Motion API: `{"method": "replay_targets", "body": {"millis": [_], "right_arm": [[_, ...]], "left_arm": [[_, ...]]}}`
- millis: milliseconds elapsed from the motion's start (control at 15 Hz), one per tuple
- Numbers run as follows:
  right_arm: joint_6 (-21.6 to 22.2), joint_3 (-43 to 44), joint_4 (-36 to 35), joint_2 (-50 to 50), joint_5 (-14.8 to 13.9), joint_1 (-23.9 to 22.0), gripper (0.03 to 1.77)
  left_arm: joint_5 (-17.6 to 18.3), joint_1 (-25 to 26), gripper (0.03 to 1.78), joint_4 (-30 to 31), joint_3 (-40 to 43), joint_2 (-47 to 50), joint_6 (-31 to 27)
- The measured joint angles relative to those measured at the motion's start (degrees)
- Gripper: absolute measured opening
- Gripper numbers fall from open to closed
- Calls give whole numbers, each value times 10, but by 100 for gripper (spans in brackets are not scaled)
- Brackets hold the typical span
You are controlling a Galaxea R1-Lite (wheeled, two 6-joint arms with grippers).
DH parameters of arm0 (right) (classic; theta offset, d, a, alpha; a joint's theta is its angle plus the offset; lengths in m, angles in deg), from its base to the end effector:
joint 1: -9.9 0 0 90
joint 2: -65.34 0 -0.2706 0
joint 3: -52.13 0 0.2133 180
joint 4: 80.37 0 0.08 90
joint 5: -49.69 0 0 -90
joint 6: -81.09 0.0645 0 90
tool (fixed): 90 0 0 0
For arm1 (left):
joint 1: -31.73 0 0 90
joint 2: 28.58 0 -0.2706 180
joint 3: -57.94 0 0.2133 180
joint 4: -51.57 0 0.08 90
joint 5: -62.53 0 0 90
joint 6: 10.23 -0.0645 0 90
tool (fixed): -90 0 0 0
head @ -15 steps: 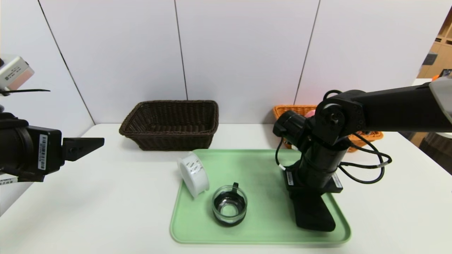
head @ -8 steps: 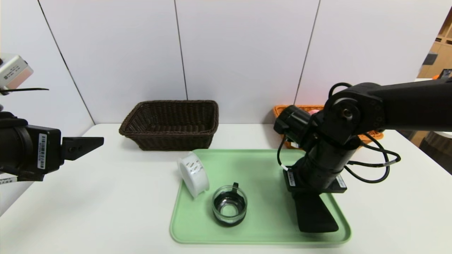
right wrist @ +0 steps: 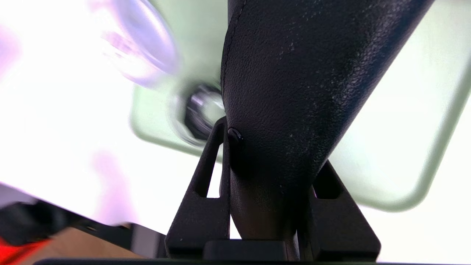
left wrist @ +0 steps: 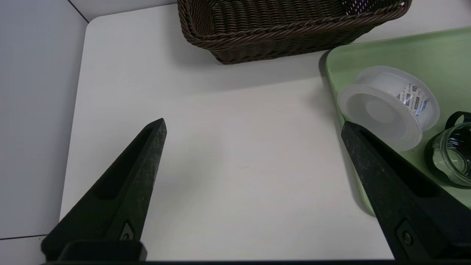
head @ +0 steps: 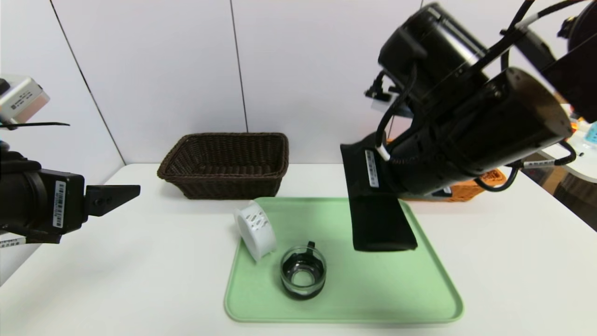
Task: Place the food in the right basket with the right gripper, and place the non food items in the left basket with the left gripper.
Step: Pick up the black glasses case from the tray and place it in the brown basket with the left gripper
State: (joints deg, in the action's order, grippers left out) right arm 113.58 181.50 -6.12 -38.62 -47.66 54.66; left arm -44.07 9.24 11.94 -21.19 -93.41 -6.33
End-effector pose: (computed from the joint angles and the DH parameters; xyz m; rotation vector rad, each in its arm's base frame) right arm 0.2563 0.2425 0.2457 0.1395 0.9138 0.3679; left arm 0.2101 -0.0670 0.2369 0.0809 0.4197 -0.0868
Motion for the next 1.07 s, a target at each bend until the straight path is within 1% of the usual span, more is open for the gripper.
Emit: {"method": "replay_targets", "body": {"millis": [133,400,533,600,867,933,1067], "right_arm": [[-9,25,-58,1,-12,0,48],[-12,30,-146,0,-20,-1,48],[-12,24,-236,-11,-25,-3,48],[-16,22,-294,-23,-31,-5,47],[-55,21,-517,-94,-63,-11,46],[-61,24,-556,-112,-73,-12,46],[-64,28,-587,-143,-80,-13,46]], "left_arm": [[-1,0,169,1,0,1,0],[0,0,169,1,0,1,0],[0,0,169,0,1,0,0],[0,0,169,0,2,0,0],[0,-1,169,-2,4,1,0],[0,-1,169,-2,6,1,0],[1,-1,169,0,11,1,0]]}}
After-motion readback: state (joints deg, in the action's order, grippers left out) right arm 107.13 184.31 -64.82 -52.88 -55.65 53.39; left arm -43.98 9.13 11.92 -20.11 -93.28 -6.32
